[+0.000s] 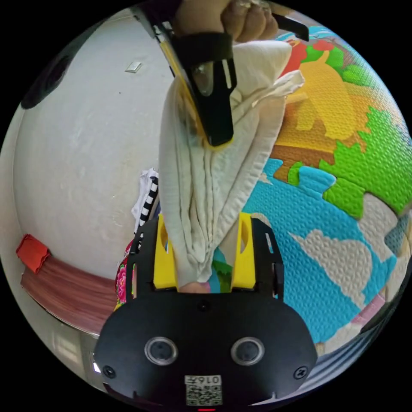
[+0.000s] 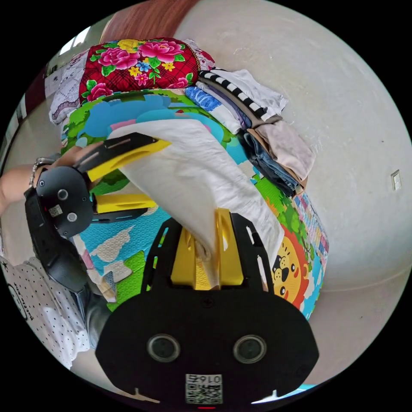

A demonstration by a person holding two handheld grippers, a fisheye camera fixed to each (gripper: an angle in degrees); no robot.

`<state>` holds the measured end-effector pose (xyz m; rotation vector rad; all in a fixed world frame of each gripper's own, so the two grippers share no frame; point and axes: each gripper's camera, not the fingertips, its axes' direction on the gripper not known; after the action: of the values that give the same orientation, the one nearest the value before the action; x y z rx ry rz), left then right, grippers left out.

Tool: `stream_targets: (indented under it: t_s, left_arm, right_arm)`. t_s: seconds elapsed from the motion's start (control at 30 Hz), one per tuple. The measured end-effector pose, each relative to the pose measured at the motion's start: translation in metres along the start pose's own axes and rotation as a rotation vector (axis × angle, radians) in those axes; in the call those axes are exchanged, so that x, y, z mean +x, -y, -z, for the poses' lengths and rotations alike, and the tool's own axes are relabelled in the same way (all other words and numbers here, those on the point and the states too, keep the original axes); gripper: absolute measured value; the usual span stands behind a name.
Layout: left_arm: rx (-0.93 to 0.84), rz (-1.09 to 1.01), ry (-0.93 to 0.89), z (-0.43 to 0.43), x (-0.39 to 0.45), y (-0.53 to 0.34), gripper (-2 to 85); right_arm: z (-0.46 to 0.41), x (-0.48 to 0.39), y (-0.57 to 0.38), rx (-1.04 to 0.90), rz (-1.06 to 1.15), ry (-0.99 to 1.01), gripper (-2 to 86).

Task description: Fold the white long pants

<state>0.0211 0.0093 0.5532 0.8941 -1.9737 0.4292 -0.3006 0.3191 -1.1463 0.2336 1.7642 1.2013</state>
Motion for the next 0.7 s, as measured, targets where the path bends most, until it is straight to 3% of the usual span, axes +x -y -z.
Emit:
stream_targets:
  t_s: [0.23,0.4,0.53,0.7]
  left_arm:
    - [0.016,-0.055,-0.063,-0.025,-0.012,-0.013,13.3]
    - [-0.037,0.052,-0.365,-0.054,-0.072,-0.022,9.9]
    - [-0.054,0.062,-0.426,-0.068,-0.088,-0.025,9.7]
    - [-0.063,0.046,-0.435,-0.075,-0.082,-0.037,9.6]
  right_arm:
    - [-0.018,0.013,-0.003,0.0,0.014,0.039,8.5]
    - [-0.028,-0.003,-0.018,0.057,0.064,-0.002,10.9]
    - [-0.035,-0.032,-0.04,0.127,0.103,-0.032,16.6]
    - [-0.07,-0.079,-0.041,0.104,0.185,-0.275,19.5]
